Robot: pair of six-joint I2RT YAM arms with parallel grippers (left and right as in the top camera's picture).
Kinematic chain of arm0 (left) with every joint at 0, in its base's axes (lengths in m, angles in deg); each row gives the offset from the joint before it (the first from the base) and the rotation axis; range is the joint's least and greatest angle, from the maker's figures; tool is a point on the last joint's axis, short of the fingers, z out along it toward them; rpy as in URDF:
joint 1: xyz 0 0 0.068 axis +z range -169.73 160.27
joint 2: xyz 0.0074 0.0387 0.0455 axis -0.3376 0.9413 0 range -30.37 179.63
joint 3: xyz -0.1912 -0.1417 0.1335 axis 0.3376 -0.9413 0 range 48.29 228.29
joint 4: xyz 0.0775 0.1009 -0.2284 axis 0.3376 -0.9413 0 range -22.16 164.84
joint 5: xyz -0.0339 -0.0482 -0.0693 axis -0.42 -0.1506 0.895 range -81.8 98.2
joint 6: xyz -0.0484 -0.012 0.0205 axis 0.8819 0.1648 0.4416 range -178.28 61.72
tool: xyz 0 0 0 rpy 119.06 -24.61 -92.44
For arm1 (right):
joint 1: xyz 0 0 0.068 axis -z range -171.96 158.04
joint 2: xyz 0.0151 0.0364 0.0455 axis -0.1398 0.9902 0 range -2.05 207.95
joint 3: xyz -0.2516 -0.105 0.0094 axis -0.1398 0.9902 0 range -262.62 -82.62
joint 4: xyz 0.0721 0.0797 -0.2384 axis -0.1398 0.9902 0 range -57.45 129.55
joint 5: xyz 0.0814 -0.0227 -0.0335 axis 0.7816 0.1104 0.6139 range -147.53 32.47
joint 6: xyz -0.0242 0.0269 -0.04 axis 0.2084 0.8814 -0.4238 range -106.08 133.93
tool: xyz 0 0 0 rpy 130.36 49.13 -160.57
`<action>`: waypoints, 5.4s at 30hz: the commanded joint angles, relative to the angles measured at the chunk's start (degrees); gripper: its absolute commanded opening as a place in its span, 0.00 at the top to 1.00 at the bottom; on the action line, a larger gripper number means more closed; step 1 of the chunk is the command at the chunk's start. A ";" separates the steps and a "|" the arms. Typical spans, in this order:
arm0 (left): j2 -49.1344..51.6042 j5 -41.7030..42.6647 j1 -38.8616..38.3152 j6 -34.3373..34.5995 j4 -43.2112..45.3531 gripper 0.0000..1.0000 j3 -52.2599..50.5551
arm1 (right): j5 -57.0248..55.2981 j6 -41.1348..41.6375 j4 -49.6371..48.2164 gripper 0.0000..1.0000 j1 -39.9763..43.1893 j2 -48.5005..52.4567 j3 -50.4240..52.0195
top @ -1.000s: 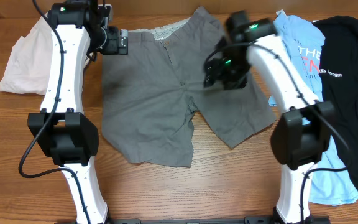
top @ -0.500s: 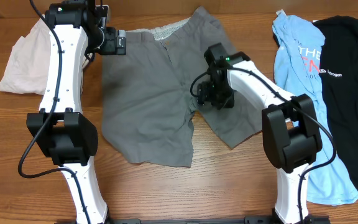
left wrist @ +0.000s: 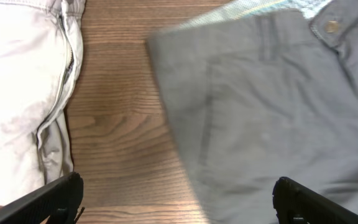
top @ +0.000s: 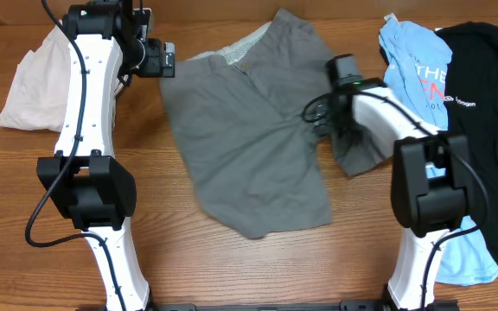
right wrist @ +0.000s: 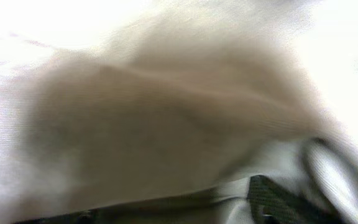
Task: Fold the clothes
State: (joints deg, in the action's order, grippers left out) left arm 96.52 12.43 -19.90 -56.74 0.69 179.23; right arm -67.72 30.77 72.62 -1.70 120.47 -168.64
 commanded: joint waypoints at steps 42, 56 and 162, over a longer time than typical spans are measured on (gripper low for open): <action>24.94 13.86 -1.64 -7.08 15.93 0.30 1.42 | 16.81 -4.85 45.75 0.00 2.05 -1.18 -43.32; 18.91 7.15 2.47 -2.69 -4.13 0.96 8.83 | 20.59 -4.33 49.48 0.04 -0.11 -1.18 -43.08; -13.73 3.30 5.22 -5.84 -1.62 0.06 -7.96 | -2.16 5.27 -23.37 0.00 -3.02 9.70 -8.68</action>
State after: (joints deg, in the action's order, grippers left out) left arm 82.20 15.10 -14.52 -61.68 -2.11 171.25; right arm -71.63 36.99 46.29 -5.87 128.84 -173.27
